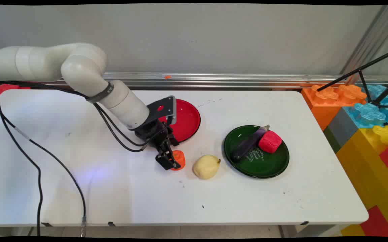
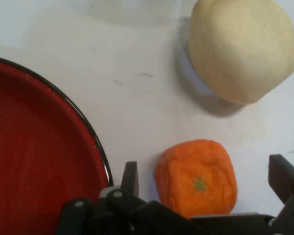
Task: Pick up the eggplant from the green plate
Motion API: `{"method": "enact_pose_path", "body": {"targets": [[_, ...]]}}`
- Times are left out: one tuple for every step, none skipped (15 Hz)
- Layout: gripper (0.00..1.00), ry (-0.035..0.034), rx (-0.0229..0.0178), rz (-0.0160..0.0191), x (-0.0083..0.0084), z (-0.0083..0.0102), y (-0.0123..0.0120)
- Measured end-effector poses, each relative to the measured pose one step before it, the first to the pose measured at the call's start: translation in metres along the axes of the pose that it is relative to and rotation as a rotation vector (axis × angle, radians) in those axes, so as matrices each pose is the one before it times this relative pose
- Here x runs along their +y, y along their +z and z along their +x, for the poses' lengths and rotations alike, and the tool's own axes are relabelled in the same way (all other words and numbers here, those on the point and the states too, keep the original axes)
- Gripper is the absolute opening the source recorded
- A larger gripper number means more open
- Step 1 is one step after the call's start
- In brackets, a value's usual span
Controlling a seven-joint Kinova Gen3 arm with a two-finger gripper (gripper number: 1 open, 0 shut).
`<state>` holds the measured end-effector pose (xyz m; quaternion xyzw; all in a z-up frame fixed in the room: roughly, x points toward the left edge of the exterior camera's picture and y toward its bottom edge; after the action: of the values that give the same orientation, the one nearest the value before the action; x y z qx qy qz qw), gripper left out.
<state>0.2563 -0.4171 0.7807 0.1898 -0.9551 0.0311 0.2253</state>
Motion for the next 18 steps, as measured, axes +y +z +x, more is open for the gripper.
{"method": "enact_pose_path", "body": {"targets": [[1.0, -0.00444, 0.00102, -0.00066, 0.00017, 0.00056, -0.00162], [1.0, -0.00417, 0.00277, -0.0019, 0.00046, 0.00151, -0.00251], [1.0, -0.00541, 0.00442, -0.00113, 0.00053, 0.00258, -0.00279], [1.0, -0.00791, 0.00617, 0.00109, 0.00025, 0.00333, -0.0031], [1.0, -0.01093, 0.00807, 0.00196, 0.00021, 0.00449, -0.00351], [1.0, -0.01444, 0.01145, 0.00182, 0.00031, 0.00559, -0.00338], [1.0, -0.01316, 0.01165, 0.00146, 0.00059, 0.00565, -0.00264], [1.0, -0.00887, 0.00929, 0.00061, 0.00054, 0.00434, -0.00154], [1.0, -0.0137, 0.01496, 0.00087, 0.00123, 0.00776, -0.00222], [1.0, -0.01034, 0.01167, 0.00094, 0.00154, 0.00719, -0.00104], [1.0, -0.0143, 0.00948, 0.0016, 0.00206, 0.008, -0.00068], [1.0, -0.01421, 0.00483, 0.00106, 0.00193, 0.0064, 0.00018], [1.0, -0.01978, 0.00192, 0.00154, 0.00242, 0.00694, 0.00085], [1.0, -0.0232, 0.00122, 0.00213, 0.0023, 0.0068, 0.00155], [1.0, -0.02138, 0.00119, 0.00187, 0.00207, 0.0057, 0.00163], [1.0, -0.02796, 0.00181, 0.00214, 0.00262, 0.00725, 0.00286], [1.0, -0.02991, 0.00205, 0.00226, 0.00267, 0.00733, 0.00374], [1.0, -0.02468, 0.00206, 0.002, 0.00226, 0.00597, 0.00326]]}}
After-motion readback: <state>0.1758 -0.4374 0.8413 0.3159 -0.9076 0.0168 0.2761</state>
